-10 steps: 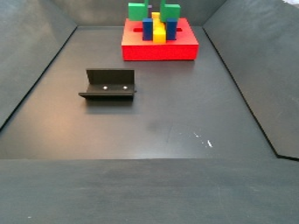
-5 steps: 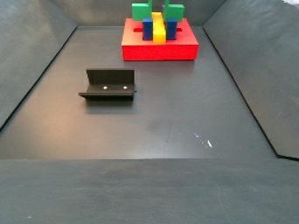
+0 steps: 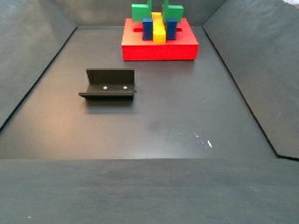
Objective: Pick up the green object. Move up. Place the green object on the fixture. Regrasp the green object. Move to above the board. Insert the green object.
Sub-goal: Insert the green object.
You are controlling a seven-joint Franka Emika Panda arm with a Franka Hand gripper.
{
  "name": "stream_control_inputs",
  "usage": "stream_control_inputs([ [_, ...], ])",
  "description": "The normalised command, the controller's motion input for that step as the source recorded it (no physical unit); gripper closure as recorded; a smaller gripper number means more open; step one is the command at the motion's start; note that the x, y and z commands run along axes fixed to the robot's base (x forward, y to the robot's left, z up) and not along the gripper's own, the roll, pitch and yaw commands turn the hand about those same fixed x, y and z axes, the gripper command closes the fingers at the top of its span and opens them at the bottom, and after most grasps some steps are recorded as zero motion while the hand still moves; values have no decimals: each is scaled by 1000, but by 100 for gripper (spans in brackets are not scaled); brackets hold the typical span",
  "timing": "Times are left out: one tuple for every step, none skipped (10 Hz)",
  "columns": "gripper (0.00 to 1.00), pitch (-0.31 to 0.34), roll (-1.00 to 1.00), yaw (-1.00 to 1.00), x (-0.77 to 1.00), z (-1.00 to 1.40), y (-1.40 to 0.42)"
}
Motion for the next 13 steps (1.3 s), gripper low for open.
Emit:
stream_control_inputs([
  [100, -61, -146, -20, -123, -126, 137],
  [100, -66, -133, -37, -231, -37, 111],
  [100, -84, -131, -6, -69, -63, 54],
  [100, -47, -104, 0, 11, -120, 6],
  [100, -6, -90, 0, 160, -157, 0],
  [100, 0, -86, 0, 197, -171, 0],
  [100, 0, -80, 0, 274, -180, 0],
  [100, 0, -51, 0, 263, -174, 0],
  [100, 3, -26, 0, 217, -151, 0],
  [100, 17, -3, 0, 186, -151, 0],
  [100, 41, -16, -69, 71, -83, 0],
  [100, 16, -41, -114, 77, -60, 0],
  [100, 1, -40, -197, 151, -71, 0],
])
